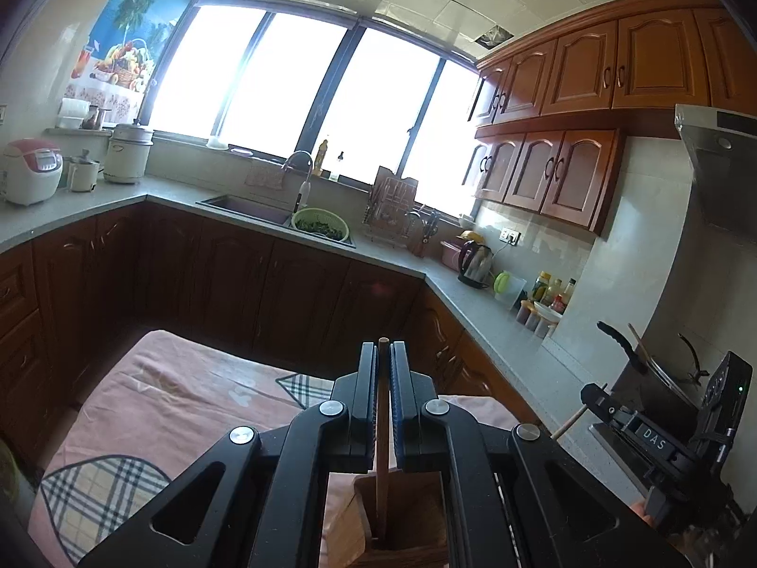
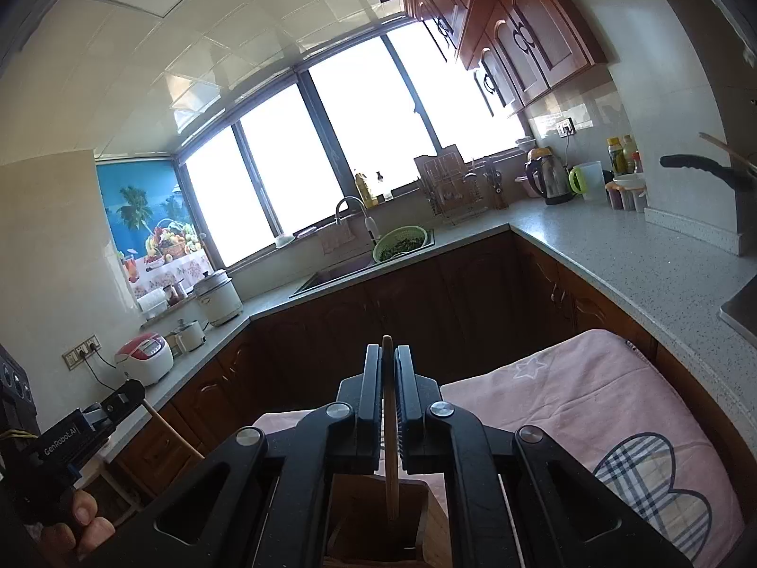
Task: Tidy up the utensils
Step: 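Lower the left tool's chopstick into the holder while the right tool inserts its chopstick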
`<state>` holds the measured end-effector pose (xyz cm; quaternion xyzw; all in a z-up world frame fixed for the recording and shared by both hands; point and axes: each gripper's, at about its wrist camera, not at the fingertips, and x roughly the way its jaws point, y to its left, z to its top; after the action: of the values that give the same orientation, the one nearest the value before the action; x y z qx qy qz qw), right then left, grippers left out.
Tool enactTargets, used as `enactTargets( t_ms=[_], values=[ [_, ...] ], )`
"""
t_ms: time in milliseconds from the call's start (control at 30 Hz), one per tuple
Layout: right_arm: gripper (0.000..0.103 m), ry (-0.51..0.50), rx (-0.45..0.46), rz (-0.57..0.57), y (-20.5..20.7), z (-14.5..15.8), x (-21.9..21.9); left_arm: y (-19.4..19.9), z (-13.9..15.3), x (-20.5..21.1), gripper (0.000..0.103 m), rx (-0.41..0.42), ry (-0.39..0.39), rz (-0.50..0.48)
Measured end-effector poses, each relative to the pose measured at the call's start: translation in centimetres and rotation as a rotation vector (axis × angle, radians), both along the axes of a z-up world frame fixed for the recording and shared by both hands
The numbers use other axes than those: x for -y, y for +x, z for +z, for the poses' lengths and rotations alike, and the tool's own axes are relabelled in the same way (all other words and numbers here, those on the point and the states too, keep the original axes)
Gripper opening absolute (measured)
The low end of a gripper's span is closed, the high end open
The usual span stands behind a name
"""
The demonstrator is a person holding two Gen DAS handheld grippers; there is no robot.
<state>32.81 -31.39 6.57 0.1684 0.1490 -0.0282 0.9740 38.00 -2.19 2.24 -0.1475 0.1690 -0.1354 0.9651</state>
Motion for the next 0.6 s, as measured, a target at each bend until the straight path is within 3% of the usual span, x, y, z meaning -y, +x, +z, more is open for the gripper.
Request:
enactTargets(
  t_ms=[233, 600],
  values=[
    [0.005, 0.041, -0.054, -0.011, 1.0, -3.6, 0.4, 3.1, -3.0, 2.3, 0.003, -0.061, -0.017, 0.016],
    [0.006, 0.055, -0.097, -0.003, 1.7, -4.3, 0.9, 4.4, -2.2, 2.5, 0.005, -0.083, -0.008, 0.012]
  ],
)
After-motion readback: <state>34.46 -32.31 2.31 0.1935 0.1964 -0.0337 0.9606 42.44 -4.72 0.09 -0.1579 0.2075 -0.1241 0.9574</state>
